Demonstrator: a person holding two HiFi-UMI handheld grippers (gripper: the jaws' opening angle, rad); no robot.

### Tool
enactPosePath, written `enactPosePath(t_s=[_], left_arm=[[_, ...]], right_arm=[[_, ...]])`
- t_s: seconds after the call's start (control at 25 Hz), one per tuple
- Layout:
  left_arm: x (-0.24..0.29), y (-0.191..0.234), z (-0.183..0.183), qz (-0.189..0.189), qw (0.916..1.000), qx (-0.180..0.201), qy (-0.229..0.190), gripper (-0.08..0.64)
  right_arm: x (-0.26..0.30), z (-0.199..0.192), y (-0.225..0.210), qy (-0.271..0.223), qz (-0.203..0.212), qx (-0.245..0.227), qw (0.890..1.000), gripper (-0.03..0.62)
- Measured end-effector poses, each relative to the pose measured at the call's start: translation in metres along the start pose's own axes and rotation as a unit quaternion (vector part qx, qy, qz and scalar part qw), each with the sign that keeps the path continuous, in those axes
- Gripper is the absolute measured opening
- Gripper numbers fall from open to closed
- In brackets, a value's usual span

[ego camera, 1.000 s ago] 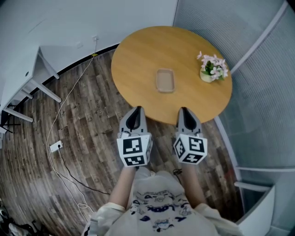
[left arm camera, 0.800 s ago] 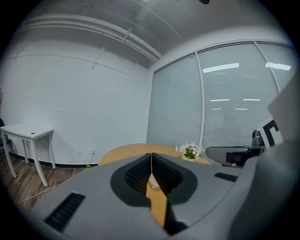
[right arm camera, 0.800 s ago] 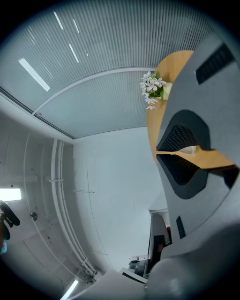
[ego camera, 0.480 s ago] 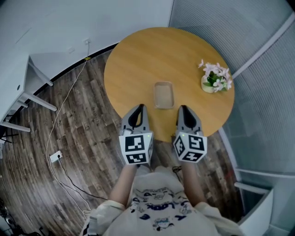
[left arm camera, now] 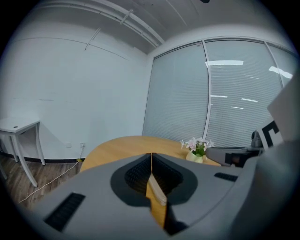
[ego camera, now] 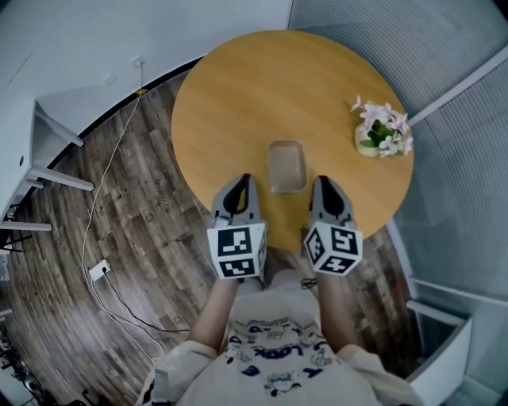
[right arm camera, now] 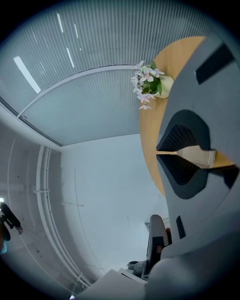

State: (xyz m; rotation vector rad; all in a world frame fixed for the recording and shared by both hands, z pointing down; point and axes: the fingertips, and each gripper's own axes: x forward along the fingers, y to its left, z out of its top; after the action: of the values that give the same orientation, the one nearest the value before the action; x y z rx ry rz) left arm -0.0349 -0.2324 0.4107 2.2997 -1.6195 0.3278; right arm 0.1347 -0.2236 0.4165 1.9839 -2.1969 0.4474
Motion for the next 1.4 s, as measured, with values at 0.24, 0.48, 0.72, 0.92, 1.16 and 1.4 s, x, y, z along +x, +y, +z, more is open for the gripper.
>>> enactPosePath(t_s=[0.24, 0.48, 0.72, 0.92, 1.16, 1.4], left_arm=[[0.020, 0.004, -0.015, -0.006, 0.9996, -0.018, 0.020, 0.006], [0.041, -0.002, -0.033, -0.009, 0.9980, -0.035, 0.052, 0.006], [0.068, -0.003, -0.045, -0.006, 0.9958, -0.054, 0.073, 0.006], [0.089, -0.011, -0.063, -0.002, 0.9928, -0.064, 0.101, 0.006], [0.108, -0.011, -0.081, 0.004, 0.9895, -0.073, 0.125, 0.006], [0.120, -0.008, -0.093, 0.008, 0.9863, -0.089, 0.139, 0.008]], right_arm=[[0.018, -0.015, -0.010, 0.025, -0.014, 0.008, 1.000, 0.020], [0.038, -0.027, -0.023, 0.046, -0.015, 0.012, 0.999, 0.020], [0.060, -0.044, -0.030, 0.082, -0.003, 0.017, 0.996, 0.021], [0.077, -0.060, -0.042, 0.112, 0.008, 0.024, 0.993, 0.021], [0.097, -0.076, -0.046, 0.139, 0.027, 0.026, 0.990, 0.021], [0.110, -0.089, -0.043, 0.164, 0.046, 0.017, 0.985, 0.021]])
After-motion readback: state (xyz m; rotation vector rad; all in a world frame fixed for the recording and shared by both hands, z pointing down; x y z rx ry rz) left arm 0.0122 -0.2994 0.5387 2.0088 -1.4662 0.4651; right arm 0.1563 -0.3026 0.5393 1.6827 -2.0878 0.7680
